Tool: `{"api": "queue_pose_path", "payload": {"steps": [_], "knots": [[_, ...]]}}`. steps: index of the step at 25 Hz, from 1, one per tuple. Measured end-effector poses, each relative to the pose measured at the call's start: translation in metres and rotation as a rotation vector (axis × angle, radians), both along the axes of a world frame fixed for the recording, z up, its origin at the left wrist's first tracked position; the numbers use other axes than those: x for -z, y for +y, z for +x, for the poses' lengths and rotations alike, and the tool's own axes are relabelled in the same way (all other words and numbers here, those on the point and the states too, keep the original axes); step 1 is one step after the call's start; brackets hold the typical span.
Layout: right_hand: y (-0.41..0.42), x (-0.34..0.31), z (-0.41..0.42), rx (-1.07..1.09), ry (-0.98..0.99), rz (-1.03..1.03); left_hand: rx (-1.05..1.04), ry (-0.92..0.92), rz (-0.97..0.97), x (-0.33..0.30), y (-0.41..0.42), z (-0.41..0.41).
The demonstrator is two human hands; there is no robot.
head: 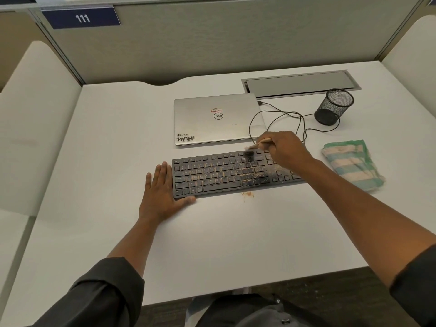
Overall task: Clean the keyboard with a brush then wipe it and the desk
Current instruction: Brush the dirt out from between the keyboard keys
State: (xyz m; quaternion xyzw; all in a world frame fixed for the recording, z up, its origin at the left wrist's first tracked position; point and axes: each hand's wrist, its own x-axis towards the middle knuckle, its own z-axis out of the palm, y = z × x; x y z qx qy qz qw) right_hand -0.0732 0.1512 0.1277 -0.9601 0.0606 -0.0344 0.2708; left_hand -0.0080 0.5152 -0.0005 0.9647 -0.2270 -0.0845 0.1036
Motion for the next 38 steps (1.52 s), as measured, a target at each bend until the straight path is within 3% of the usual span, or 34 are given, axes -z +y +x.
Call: {"api": "queue_pose_path", "payload": {"steps": [8, 13, 20, 27, 34, 38], "knots": [[0.009, 0.004, -0.025, -0.06, 0.074, -0.105, 0.0, -0.001, -0.008, 0.002, 0.0, 0.001], [0.005, 0.005, -0.02, 0.038, 0.002, -0.149, 0.002, -0.009, 0.001, 0.003, 0.001, 0.001], [0.018, 0.007, -0.058, -0.068, 0.047, -0.128, -0.001, -0.002, -0.009, 0.003, 0.001, 0.001], [0.01, 0.023, -0.047, 0.171, -0.035, -0.162, -0.003, 0.0, -0.001, 0.003, 0.0, 0.002], [0.038, 0.03, -0.083, 0.114, -0.098, -0.109, -0.008, 0.005, 0.001, 0.001, 0.0, 0.001], [0.025, 0.026, -0.067, 0.209, -0.098, -0.161, -0.012, 0.006, -0.007, 0.002, 0.001, 0.001]]}}
